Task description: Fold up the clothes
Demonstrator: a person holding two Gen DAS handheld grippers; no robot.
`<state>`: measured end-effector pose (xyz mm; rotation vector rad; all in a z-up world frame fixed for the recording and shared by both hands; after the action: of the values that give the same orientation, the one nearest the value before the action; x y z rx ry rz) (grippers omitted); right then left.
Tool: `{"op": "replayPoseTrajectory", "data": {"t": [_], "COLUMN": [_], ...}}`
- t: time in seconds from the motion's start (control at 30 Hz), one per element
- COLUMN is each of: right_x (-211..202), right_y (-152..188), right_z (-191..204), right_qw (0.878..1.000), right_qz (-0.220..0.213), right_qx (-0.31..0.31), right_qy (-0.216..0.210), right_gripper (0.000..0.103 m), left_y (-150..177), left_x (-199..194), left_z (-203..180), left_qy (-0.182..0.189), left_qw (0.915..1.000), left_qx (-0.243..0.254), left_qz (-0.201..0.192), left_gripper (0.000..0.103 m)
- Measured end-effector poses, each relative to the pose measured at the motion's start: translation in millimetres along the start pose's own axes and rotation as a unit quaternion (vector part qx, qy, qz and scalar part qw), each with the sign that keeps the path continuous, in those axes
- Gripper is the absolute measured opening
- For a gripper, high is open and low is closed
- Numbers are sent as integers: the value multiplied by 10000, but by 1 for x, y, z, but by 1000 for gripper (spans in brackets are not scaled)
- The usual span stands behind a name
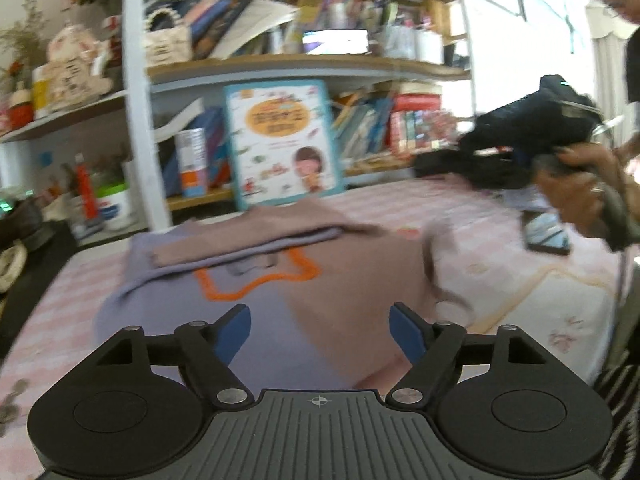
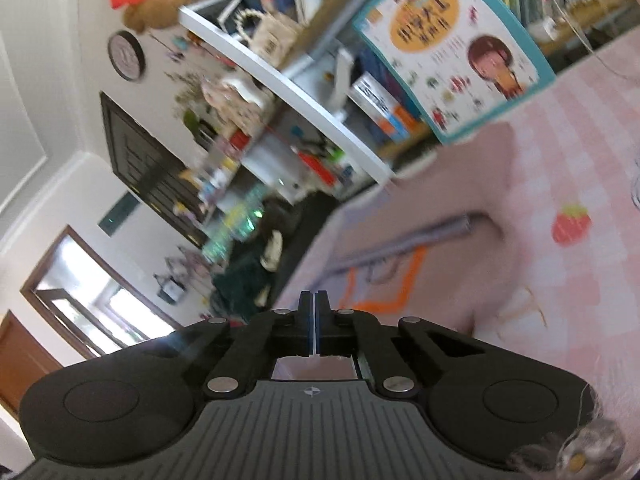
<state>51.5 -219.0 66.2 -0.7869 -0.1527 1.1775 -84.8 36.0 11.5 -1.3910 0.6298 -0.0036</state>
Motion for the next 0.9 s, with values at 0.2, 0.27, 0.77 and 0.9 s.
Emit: {"op": "replayPoseTrajectory", "data": {"t": [0.2, 0.27, 0.77, 0.9], "right_x": [4, -1, -3, 10], "right_y": [3, 14, 70, 61], "right_z": [-4, -13, -39, -40], "right_qw": [9982, 9939, 9808, 9856], "right_qz": [398, 648, 1545, 1446], "right_qx": [-269, -469, -373, -218], "right_qy": [368, 762, 1131, 846], "right_gripper": [4, 20, 21, 9], "left_y": [3, 4, 8, 9], "left_x": [20, 20, 15, 12], "left_z": [-14, -10, 6, -5], "left_qy": [178, 158, -385, -176], "left_qw": [9989, 9991, 9973, 9985], "left_qx": [360, 318, 425, 372], "left_qz": [224, 251, 465, 349], "left_gripper": [80, 80, 83, 83]}}
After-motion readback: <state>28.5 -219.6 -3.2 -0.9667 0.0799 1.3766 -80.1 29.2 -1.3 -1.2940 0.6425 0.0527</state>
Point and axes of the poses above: each gripper's, at about its wrist camera, not at the fingertips, and x roughly the way its jaws point, z to its left, y to its underside, the point moved 4 cm from there along x, roughly the way its jaws point, and after that the axes turned 5 degrees about y, right-handed, at the moved point
